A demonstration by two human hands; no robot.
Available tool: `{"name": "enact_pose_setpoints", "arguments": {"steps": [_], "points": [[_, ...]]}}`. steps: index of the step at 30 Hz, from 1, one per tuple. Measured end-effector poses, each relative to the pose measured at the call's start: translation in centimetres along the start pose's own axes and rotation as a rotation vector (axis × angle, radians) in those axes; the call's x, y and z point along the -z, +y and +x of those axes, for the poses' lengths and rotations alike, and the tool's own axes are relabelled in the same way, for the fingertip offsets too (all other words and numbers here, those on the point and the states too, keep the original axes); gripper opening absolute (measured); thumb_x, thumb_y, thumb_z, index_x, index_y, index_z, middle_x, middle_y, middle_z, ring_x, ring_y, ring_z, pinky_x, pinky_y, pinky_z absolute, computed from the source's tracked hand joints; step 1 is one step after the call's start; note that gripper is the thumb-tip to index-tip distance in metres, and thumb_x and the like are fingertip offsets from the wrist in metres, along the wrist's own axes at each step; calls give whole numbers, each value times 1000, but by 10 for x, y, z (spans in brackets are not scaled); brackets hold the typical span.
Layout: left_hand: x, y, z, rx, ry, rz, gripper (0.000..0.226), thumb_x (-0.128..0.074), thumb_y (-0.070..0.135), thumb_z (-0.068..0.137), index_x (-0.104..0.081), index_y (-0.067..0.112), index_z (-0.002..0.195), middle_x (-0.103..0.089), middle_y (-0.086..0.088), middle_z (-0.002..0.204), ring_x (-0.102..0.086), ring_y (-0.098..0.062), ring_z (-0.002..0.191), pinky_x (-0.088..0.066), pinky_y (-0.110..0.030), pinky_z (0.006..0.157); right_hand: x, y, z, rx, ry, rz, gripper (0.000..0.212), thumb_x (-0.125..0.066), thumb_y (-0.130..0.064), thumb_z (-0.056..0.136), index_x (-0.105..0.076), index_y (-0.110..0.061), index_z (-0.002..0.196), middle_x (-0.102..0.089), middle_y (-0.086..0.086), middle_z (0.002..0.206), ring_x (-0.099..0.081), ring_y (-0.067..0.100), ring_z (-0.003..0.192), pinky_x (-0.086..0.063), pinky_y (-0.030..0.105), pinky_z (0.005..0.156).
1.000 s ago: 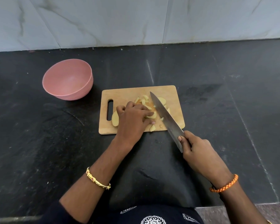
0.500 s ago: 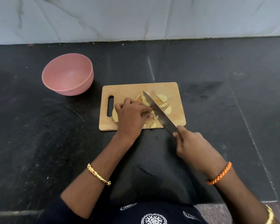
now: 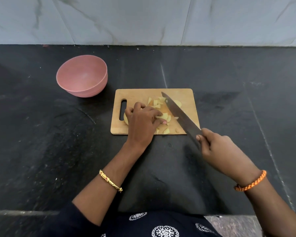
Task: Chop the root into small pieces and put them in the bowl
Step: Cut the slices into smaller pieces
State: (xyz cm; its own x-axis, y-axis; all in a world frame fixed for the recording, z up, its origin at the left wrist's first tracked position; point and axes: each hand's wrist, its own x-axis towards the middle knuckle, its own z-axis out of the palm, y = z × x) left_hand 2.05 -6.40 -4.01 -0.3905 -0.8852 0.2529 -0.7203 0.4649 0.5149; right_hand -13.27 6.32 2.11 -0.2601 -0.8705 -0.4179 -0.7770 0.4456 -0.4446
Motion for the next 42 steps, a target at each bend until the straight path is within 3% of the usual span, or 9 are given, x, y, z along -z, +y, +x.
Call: {"name": "enact_pose_setpoints", "arguments": {"steps": [3,6,9,14,21,25,28,30,42], "points": [[1,1,-2,0,4,43,21,-71,40,75,-73,28,92,-65,13,101,-45,-13,104,-15,-28,79,-1,-2,5,16,15,10,30,-36,-30,101,-36,-29,71,-52,1,66,-50,12,55,-38,24,52],[2,3,-4,1,-14,48,19,-68,38,79,-73,27,93,-67,14,100,-45,-13,103,-18,-30,80,-9,-4,7,25,-25,-22,28,-35,-32,101,-37,-29,73,-54,1,68,-52,13,57,-46,29,56],[2,2,-4,0,-13,47,16,-68,35,79,-74,28,92,-67,15,99,-46,-14,101,-21,-33,83,-15,-5,7,21,-35,-20,25,-33,-32,101,-37,-28,76,-55,0,68,-53,13,56,-44,27,55],[-1,-1,-1,2,-17,28,12,-71,32,78,-74,28,89,-68,14,95,-47,-15,100,-21,-33,82,-23,-14,11,-31,-35,-64,22,-30,-33,101,-42,-15,97,-58,10,76,-60,30,71,-54,46,71],[-2,-1,-3,8,28,33,12,-71,33,78,-74,29,89,-69,15,97,-47,-14,101,-22,-32,82,-19,-15,1,-64,-105,-173,14,-31,-32,101,-39,-21,105,-55,5,78,-59,21,70,-55,39,69],[-5,-3,-4,-9,27,-11,13,-71,34,76,-74,28,88,-70,14,93,-47,-13,97,-22,-33,81,-3,0,-11,-38,-88,-182,21,-29,-37,100,-45,-23,99,-58,3,74,-59,19,64,-55,37,67],[-6,-2,-4,4,36,-46,12,-71,33,77,-74,28,87,-71,13,91,-47,-10,96,-21,-31,81,0,3,-9,22,38,-63,22,-34,-33,100,-43,-27,80,-54,2,62,-52,16,51,-49,34,54],[-6,-2,-4,21,54,-68,11,-73,33,75,-74,27,85,-72,13,87,-48,-10,94,-21,-31,82,-1,1,-4,41,65,-45,25,-36,-32,99,-41,-26,76,-53,3,61,-51,18,50,-49,38,55],[-7,-5,1,120,120,-166,21,-81,29,66,-64,20,74,-52,13,73,-37,-3,77,-26,-29,80,-22,-9,7,2,-33,-130,20,-30,-34,101,-43,-18,102,-58,7,76,-60,25,68,-55,45,70]]}}
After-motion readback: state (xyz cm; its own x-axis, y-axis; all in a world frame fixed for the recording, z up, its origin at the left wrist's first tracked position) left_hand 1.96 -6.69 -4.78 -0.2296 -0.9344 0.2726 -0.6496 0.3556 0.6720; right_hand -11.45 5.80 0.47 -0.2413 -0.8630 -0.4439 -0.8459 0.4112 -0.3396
